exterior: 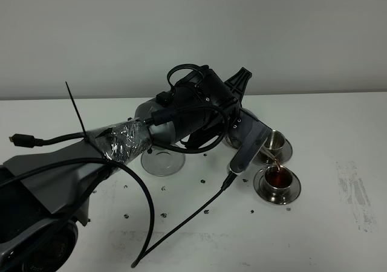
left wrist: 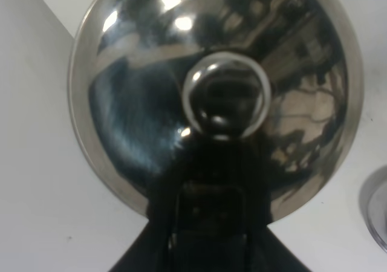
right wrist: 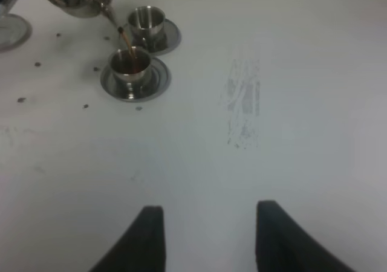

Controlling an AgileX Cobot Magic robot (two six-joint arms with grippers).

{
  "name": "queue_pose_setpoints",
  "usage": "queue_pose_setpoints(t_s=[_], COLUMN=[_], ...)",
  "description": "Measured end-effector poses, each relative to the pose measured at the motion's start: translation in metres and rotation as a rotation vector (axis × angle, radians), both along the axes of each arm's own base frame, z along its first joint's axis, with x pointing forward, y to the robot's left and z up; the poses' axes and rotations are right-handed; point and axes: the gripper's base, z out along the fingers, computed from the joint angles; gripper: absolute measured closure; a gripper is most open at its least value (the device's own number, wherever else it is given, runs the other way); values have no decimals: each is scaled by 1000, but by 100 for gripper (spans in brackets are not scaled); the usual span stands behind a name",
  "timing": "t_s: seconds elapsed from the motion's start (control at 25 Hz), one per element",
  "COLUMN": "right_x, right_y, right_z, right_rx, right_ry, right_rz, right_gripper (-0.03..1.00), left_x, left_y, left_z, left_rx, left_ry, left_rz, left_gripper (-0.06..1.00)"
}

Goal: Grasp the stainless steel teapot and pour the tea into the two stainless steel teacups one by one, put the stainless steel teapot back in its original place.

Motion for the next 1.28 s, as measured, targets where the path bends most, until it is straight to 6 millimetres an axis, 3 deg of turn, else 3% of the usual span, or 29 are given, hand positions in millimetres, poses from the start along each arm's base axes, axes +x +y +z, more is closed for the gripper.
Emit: queue_pose_setpoints(t_s=[1.04,1.28], right_x=[0,0], right_y=[0,0], right_z=[0,0], right_rx=[0,0], right_ry=[0,0], right_rz=[0,0], right_gripper=[63,63], left_x=[0,-4], left_y=[-1,4], left_z=[1,-4], left_rx=[24,19], left_ry=[-20,67], left_rz=[-36,53], left_gripper=[72,72])
